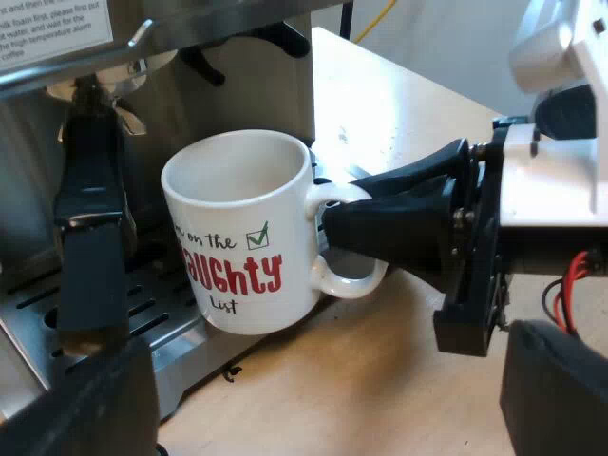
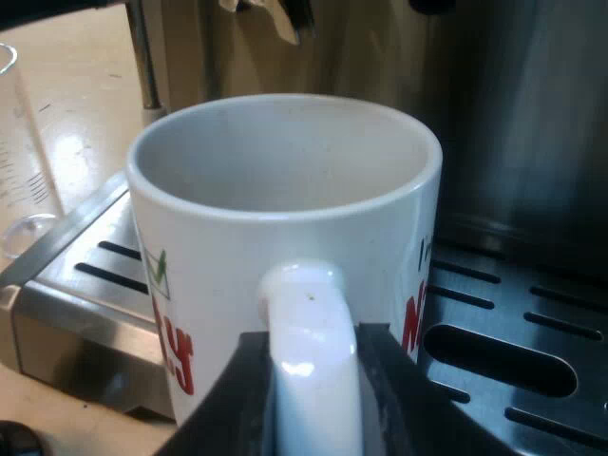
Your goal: Place mug into machine
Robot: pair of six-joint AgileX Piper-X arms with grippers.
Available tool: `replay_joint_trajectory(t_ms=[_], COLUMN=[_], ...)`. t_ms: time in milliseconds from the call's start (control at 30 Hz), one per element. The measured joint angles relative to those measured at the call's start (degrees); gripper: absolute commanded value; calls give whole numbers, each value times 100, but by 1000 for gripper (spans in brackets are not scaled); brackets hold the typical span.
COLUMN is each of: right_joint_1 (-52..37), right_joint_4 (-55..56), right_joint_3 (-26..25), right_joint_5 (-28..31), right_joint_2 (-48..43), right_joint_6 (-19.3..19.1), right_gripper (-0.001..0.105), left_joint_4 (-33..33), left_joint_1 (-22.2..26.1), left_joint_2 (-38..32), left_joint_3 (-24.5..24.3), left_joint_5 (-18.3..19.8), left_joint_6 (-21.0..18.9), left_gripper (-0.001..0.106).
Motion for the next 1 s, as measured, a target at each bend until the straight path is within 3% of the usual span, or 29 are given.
replay_joint_trajectory(t_ms=[333,733,1000], right_joint_1=[0,0,0], right_joint_4=[-594,-638,-675], right_joint_3=[-61,-901,-1226], right_joint_5=[62,237,372], right_joint_2=[453,1274,1598], right_joint_6=[-6,-6,-6], right_gripper=[0,0,0], left_joint_4=[0,0,0], left_joint_1=[0,0,0], left_joint_2=[0,0,0], left_joint_3=[0,0,0], left_joint_5=[0,14,229], left_joint_6=[0,0,0], left_gripper=[85,85,85])
